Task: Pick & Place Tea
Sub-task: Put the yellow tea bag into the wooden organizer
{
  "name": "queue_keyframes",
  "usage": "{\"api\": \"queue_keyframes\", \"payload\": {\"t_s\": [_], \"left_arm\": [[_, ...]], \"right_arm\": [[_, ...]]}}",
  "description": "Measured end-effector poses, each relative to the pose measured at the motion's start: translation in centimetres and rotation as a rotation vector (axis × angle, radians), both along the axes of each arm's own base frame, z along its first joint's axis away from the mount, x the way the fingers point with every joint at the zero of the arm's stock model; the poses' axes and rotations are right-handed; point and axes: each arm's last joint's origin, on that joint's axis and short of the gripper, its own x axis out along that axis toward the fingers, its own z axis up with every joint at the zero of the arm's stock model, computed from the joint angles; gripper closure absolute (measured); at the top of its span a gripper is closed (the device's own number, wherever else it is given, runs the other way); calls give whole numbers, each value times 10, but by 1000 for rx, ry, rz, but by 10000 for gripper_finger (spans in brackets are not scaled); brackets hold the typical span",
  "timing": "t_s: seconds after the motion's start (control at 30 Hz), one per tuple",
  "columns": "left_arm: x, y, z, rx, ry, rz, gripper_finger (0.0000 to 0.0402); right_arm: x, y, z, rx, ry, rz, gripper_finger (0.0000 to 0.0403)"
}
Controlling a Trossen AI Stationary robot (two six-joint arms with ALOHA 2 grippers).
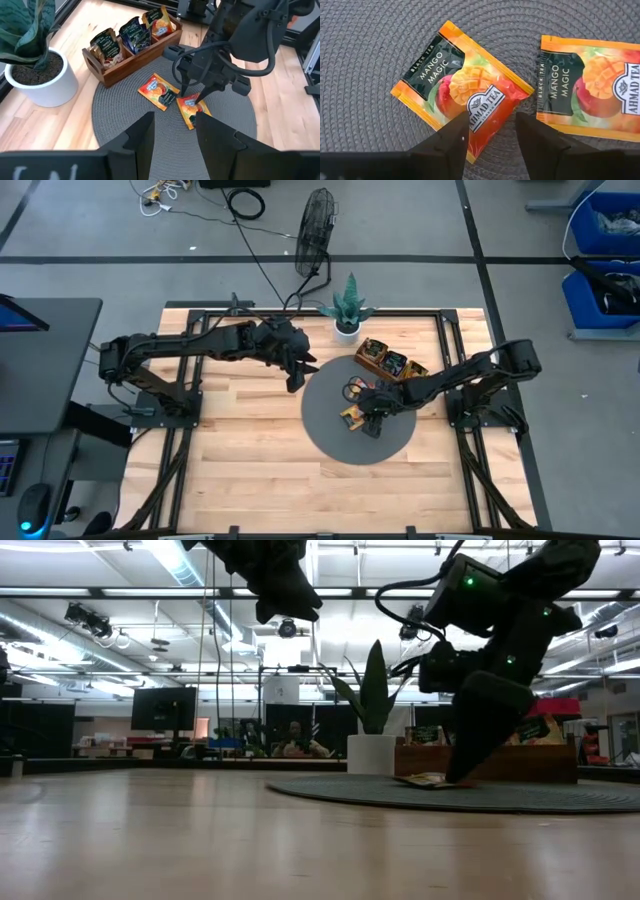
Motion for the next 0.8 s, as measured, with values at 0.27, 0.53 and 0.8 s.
{"api": "queue_keyframes", "payload": {"t_s": [0.27,0.53,0.8], "left_arm": [[0,0,0,-9,-1,7,252],[0,0,0,-9,-1,7,252],[0,1,0,-30,-3,25,252]], "right_arm": [[1,1,-5,21,20,16,330],[2,1,-1,21,15,15,395],[8,-1,42,-74,-23,3,401]]}}
